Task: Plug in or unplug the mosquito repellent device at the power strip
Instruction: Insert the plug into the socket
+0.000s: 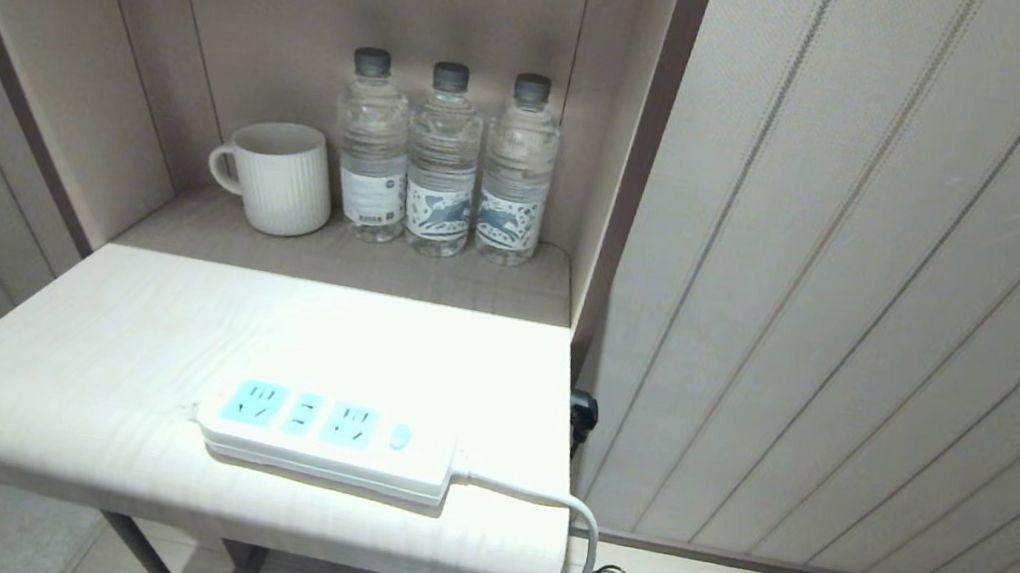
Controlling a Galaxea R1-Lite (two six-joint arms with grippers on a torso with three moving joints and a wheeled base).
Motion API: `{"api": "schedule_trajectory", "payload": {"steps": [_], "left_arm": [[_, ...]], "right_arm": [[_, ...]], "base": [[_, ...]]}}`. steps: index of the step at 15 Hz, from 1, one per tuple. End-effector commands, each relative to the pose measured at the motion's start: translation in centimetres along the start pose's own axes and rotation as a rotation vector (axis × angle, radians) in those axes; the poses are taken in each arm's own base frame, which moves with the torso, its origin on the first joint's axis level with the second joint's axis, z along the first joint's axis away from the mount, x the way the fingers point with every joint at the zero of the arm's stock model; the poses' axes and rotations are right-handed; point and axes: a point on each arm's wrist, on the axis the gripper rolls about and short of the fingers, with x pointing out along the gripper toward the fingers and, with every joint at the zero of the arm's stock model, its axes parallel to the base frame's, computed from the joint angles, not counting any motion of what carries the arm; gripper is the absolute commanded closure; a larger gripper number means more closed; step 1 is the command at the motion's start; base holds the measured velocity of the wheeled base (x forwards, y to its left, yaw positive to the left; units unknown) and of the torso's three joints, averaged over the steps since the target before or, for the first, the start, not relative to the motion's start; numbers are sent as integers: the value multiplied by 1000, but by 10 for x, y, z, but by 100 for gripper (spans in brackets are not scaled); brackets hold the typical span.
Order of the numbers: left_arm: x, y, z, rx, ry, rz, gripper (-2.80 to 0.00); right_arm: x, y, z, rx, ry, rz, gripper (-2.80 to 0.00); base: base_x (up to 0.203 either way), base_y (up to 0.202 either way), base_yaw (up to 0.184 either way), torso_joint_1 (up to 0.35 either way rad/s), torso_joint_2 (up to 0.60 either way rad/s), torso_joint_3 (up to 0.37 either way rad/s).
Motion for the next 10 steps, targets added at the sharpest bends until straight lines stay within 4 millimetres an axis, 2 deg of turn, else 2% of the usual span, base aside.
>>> {"api": "schedule_trajectory", "payload": {"steps": [1, 6, 10], "left_arm": [[7, 0, 8, -45, 210, -19, 0], [10, -1, 43, -85, 351, -22, 0], [19, -1, 48, -103, 395, 4, 0]], "right_arm": [[0, 0, 0, 0, -1, 1, 0], [0, 0, 0, 0, -1, 1, 0], [0, 0, 0, 0, -1, 1, 0]], "base": [[0, 0, 0, 0, 0, 0], [0, 0, 0, 0, 0, 0], [0, 0, 0, 0, 0, 0]]}}
